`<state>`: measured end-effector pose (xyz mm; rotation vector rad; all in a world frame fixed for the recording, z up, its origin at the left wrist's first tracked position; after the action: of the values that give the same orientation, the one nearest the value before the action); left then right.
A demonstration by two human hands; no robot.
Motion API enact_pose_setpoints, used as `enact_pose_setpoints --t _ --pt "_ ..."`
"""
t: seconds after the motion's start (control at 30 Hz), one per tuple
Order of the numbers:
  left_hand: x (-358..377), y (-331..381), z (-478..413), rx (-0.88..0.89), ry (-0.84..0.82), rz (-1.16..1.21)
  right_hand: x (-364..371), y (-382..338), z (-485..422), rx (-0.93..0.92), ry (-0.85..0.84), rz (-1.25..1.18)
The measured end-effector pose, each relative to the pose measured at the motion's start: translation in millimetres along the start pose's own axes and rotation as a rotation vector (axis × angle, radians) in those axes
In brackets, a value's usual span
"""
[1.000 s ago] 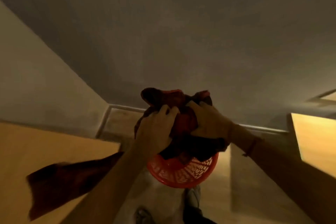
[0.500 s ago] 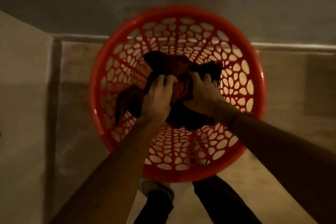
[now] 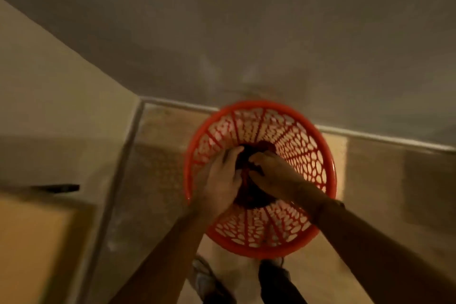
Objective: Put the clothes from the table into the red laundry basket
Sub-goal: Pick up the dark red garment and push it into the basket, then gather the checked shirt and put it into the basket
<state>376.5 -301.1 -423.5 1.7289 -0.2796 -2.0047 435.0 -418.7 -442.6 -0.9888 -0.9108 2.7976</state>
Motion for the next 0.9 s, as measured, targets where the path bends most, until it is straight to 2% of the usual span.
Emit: enact_pose_setpoints --t 0.07,0.1,0.2,0.33,0.47,0.57,0.63,0.77,0.9 --pt "-85.3 30.9 9.2 0.024 0.237 0.034 -49.7 -64.7 26.5 -0.155 0.083 0.069" --pt "-123.7 44.9 14.5 0.014 0.295 0.097 -72.2 -96.6 40.5 -0.229 0.118 0.103" --pt "-242.6 63.0 54.1 0.07 0.421 0.186 -124.6 -203.6 90.3 -0.436 0.169 0.155" --pt "-354.4 50.3 146.9 -0.03 0.509 0.123 -134.9 -327.5 152.2 -0.622 0.188 0.133" --pt "-419.6 -12.6 262.0 -0.212 0.506 -0.133 -54.9 -425.4 193.4 -0.69 0.049 0.119" --pt "-451.3 -87.5 355.2 -0.494 0.447 -0.29 40.7 -482.6 220.7 -0.728 -0.108 0.244" --pt "-466.0 -137.0 415.6 -0.709 0.399 -0.295 99.9 -516.3 235.6 -0.785 -0.197 0.347" --pt "-468.6 -213.4 494.8 -1.006 0.251 -0.264 171.7 -577.0 249.0 -0.965 -0.154 0.642" --pt "-446.6 -261.7 506.4 -1.114 0.079 -0.164 218.1 -632.2 236.0 -0.981 -0.119 0.924"
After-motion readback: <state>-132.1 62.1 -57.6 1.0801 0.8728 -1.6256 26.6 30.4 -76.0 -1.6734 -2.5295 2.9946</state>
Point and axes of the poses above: each hand's wrist, its own z-axis away from the middle knuckle, its own x-axis out of the palm, y = z × x, the point moved 4 cm from there along -z, towards the middle knuckle
